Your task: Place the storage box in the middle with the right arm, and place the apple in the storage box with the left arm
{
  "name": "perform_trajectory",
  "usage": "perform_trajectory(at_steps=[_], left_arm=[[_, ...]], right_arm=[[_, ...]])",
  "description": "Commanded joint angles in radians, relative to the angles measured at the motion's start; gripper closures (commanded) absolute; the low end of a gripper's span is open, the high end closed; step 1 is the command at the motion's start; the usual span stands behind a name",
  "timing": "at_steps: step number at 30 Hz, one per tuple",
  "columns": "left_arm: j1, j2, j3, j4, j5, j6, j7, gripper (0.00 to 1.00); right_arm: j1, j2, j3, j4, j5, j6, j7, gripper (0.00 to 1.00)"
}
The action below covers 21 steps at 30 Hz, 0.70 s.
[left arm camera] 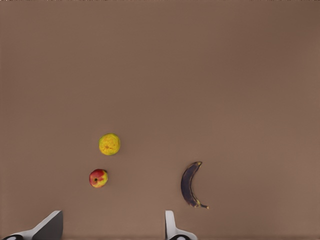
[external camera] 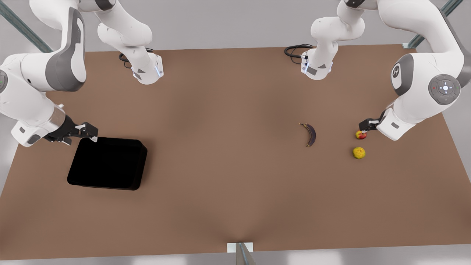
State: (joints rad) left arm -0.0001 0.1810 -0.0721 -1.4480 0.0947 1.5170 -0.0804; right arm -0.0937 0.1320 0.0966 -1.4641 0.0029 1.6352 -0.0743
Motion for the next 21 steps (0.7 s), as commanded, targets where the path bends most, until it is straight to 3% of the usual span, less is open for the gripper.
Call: perform_trajectory(at_steps=[1, 3, 4, 8, 11, 14, 17, 21], left_arm=[[-0.001, 0.0, 0.0, 0.0, 0.0, 0.0, 0.001, 0.0], [0.005, 0.026, 0.0, -0.005, -0.001, -0.05, 0.005, 0.0], [0.04, 0.045, 0.0, -0.078, -0.003, -0.015, 0.028, 0.0], [0.11, -0.037, 0.011, -0.498, -0.027, 0.477, 0.031, 0.0], [0.13, -0.092, 0.009, -0.765, -0.027, 0.755, 0.031, 0.0], [0.169, -0.077, 0.009, -0.839, -0.027, 0.808, 0.033, 0.0], [0.233, 0.0, 0.009, -0.83, -0.026, 0.832, 0.041, 0.0], [0.264, -0.005, 0.012, -0.838, -0.023, 0.828, 0.12, 0.0]], right_arm=[[-0.001, 0.0, 0.003, 0.002, 0.0, -0.002, 0.037, 0.0], [-0.011, 0.006, 0.0, 0.005, 0.0, -0.009, 0.039, 0.0], [0.005, 0.005, 0.003, 0.005, -0.006, -0.012, 0.048, 0.0], [-0.044, 0.02, 0.0, -0.03, -0.003, -0.026, 0.034, 0.0], [-0.049, 0.032, 0.003, -0.195, -0.009, 0.147, 0.03, 0.0], [-0.075, 0.031, 0.0, -0.257, -0.047, 0.201, -0.019, 0.0], [-0.133, 0.057, 0.0, -0.259, -0.063, 0.244, -0.088, 0.0], [-0.196, 0.147, 0.0, -0.26, -0.08, 0.348, -0.127, 0.0]])
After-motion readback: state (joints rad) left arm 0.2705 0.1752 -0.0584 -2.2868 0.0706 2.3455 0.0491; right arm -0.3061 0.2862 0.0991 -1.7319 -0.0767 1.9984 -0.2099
